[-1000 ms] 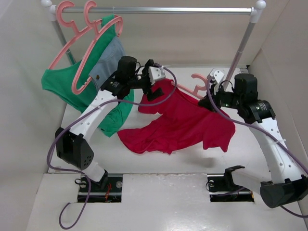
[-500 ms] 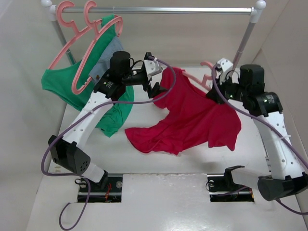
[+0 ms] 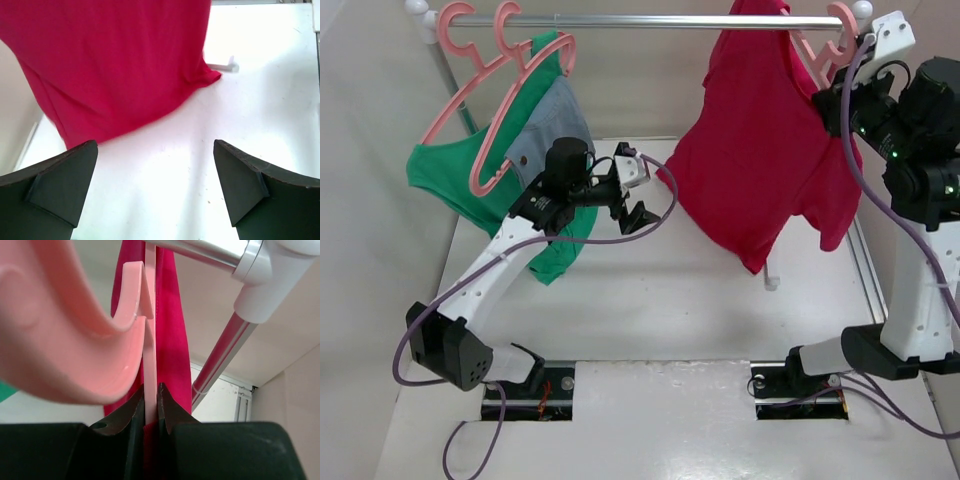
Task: Place the t-shirt on the hanger
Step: Hang the hanger with tshirt onto the clothesline
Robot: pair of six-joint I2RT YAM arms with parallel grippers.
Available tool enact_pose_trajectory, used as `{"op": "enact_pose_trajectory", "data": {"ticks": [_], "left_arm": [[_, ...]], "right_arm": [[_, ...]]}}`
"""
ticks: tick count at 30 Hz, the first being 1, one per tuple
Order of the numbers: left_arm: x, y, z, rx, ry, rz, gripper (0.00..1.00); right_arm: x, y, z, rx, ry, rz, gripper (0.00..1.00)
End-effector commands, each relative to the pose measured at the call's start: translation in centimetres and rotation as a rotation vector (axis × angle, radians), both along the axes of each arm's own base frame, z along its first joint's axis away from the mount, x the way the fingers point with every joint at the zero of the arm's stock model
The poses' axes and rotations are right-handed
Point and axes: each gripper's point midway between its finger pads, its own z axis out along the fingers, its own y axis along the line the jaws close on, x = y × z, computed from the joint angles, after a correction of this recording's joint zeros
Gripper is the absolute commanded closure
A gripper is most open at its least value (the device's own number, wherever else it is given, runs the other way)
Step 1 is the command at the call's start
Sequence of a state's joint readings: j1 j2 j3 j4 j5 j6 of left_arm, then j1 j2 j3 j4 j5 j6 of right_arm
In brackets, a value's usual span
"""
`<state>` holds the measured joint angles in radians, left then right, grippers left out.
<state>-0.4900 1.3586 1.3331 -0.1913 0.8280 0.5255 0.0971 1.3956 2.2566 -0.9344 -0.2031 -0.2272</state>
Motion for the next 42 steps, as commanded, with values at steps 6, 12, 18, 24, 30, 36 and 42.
{"op": "enact_pose_trajectory", "data": {"ticks": [6,12,18,24,30,36,42], "left_arm": [[-1.6,1.1,0.8,-0.023,-0.041,0.027,0.0],[-1.8,1.1,0.4,-0.022,-0.04,0.027,0.0],[-1.6,1.1,0.3,-0.026,-0.048,0.027,0.0],[-1.9,1.4,0.1,-0.023,-0.048,0.035,0.0],[-2.2,1.5,-1.2,-0.004,-0.013,0.035,0.0],[-2.2,1.5,-1.2,-0.004,-0.013,0.035,0.0],[-2.5,1.6,-2.0,0.015,-0.015,0.034,0.0]], "right_arm": [[4.1,-1.3,3.7,0.104,-0.138,-0.08,1.0],[6.0,-1.6,3.8,0.139,-0.171,-0.108,1.0],[8.5,-1.7,1.9,0.142,-0.121,-0.12,1.0],[10.9,-1.0,-2.8,0.147,0.002,-0.097,1.0],[8.1,-1.0,-3.0,0.149,-0.017,-0.086,0.93],[3.6,-0.6,-0.6,0.112,-0.098,-0.036,0.14],[-0.8,-1.3,0.9,0.032,-0.158,-0.051,0.04]]}}
